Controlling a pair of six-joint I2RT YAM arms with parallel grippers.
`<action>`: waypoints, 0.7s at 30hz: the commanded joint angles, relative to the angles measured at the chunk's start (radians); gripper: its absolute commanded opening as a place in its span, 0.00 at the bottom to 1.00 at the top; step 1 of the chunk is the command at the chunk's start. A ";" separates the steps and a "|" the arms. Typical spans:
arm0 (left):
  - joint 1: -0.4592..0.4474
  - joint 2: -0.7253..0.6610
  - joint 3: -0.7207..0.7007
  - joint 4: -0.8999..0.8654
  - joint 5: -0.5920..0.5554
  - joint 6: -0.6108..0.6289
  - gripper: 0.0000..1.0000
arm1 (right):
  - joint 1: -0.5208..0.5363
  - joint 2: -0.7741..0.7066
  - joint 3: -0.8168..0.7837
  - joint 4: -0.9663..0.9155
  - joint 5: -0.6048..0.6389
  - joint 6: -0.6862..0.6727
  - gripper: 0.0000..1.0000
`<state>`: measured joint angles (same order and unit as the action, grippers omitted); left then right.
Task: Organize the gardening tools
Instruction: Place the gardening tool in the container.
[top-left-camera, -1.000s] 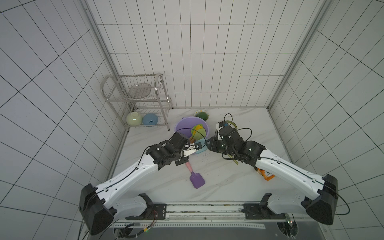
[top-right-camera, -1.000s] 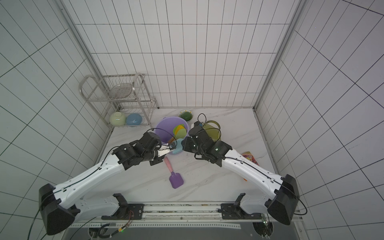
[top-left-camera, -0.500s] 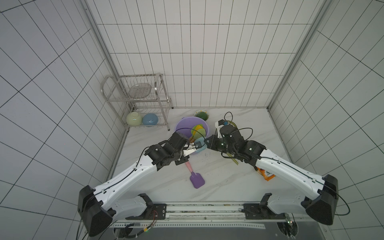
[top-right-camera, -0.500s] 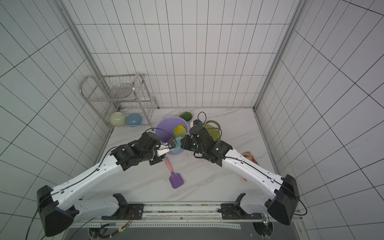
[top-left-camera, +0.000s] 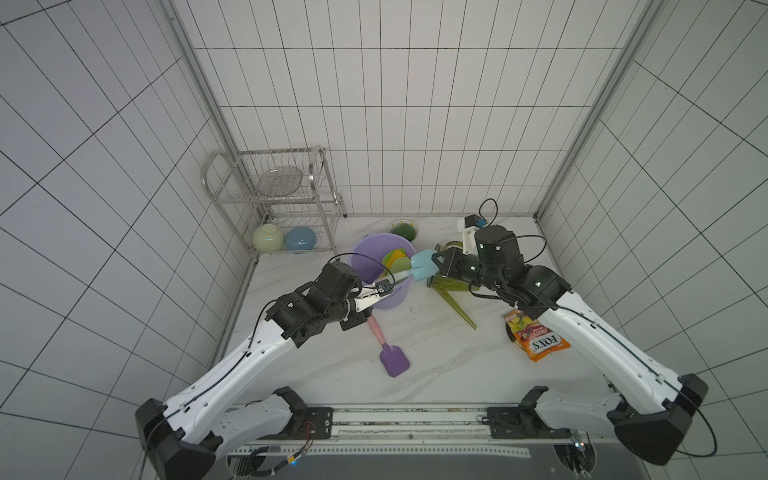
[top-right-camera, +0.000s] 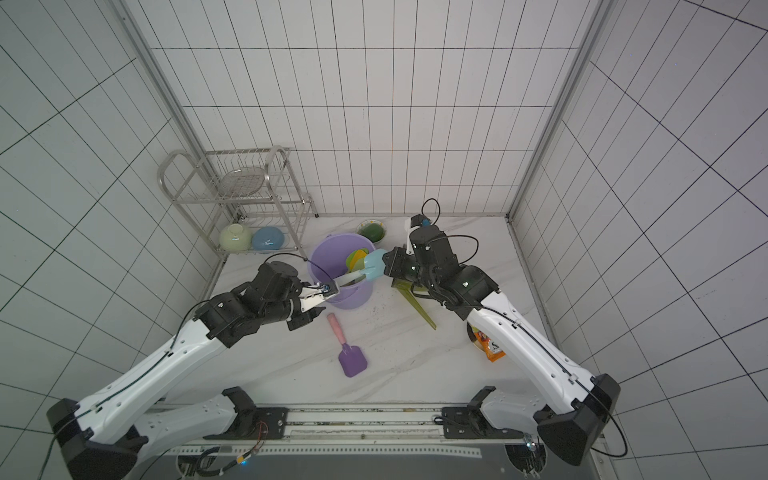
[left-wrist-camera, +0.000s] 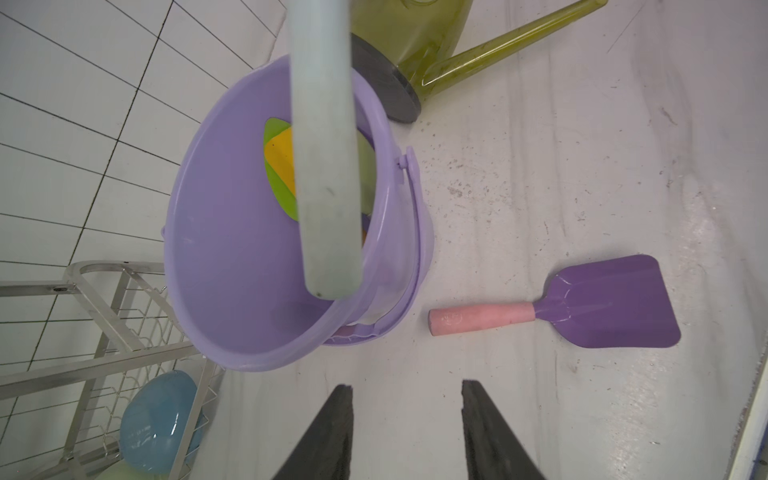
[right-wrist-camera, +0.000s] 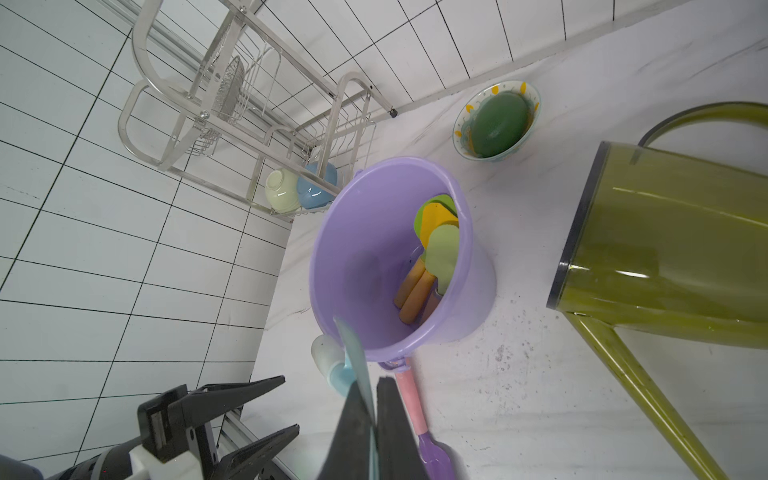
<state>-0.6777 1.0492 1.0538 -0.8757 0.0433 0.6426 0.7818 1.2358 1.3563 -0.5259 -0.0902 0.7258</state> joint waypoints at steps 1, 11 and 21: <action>0.002 -0.019 -0.025 -0.056 0.108 0.051 0.44 | -0.009 0.044 0.100 -0.071 0.016 -0.101 0.00; -0.038 -0.022 -0.143 -0.050 0.116 0.183 0.43 | 0.043 0.340 0.466 -0.335 0.180 -0.302 0.00; -0.074 -0.018 -0.220 -0.018 0.069 0.259 0.43 | 0.084 0.571 0.673 -0.419 0.245 -0.393 0.00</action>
<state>-0.7456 1.0325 0.8532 -0.9279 0.1257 0.8589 0.8585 1.7725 1.9808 -0.9031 0.1173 0.3775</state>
